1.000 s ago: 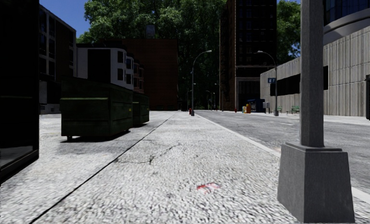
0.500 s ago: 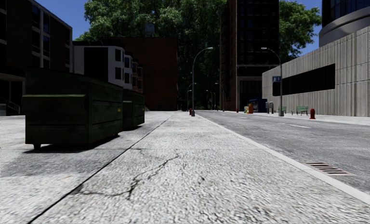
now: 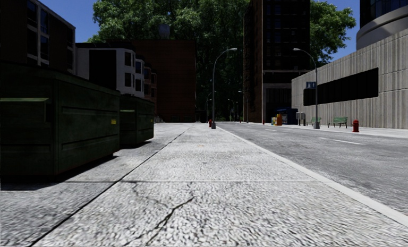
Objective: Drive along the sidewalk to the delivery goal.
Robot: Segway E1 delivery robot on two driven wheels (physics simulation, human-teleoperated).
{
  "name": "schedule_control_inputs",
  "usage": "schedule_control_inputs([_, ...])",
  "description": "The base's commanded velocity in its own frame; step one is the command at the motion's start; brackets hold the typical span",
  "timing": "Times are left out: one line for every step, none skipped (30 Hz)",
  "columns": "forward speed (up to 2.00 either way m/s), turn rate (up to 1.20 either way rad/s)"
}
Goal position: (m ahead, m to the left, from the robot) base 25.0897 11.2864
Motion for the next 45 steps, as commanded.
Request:
schedule_control_inputs([2.00,0.00])
schedule_control_inputs([2.00,0.00])
schedule_control_inputs([2.00,0.00])
schedule_control_inputs([2.00,0.00])
schedule_control_inputs([2.00,0.00])
schedule_control_inputs([2.00,0.00])
schedule_control_inputs([2.00,0.00])
schedule_control_inputs([2.00,0.00])
schedule_control_inputs([2.00,0.00])
schedule_control_inputs([2.00,0.00])
schedule_control_inputs([2.00,0.00])
schedule_control_inputs([2.00,0.00])
schedule_control_inputs([2.00,0.00])
schedule_control_inputs([2.00,0.00])
schedule_control_inputs([2.00,0.00])
schedule_control_inputs([2.00,0.00])
schedule_control_inputs([2.00,0.00])
schedule_control_inputs([2.00,0.00])
schedule_control_inputs([2.00,0.00])
schedule_control_inputs([2.00,0.00])
schedule_control_inputs([2.00,0.00])
schedule_control_inputs([2.00,0.00])
schedule_control_inputs([2.00,0.00])
schedule_control_inputs([2.00,0.00])
schedule_control_inputs([2.00,0.00])
schedule_control_inputs([2.00,0.00])
schedule_control_inputs([2.00,0.00])
schedule_control_inputs([2.00,0.00])
schedule_control_inputs([2.00,0.00])
schedule_control_inputs([2.00,0.00])
schedule_control_inputs([2.00,0.00])
schedule_control_inputs([2.00,0.00])
schedule_control_inputs([2.00,0.00])
schedule_control_inputs([2.00,0.00])
schedule_control_inputs([2.00,0.00])
schedule_control_inputs([2.00,0.00])
schedule_control_inputs([2.00,0.00])
schedule_control_inputs([2.00,0.00])
schedule_control_inputs([2.00,0.00])
schedule_control_inputs([2.00,0.00])
schedule_control_inputs([2.00,0.00])
schedule_control_inputs([2.00,0.00])
schedule_control_inputs([2.00,0.00])
schedule_control_inputs([2.00,0.00])
schedule_control_inputs([2.00,0.00])
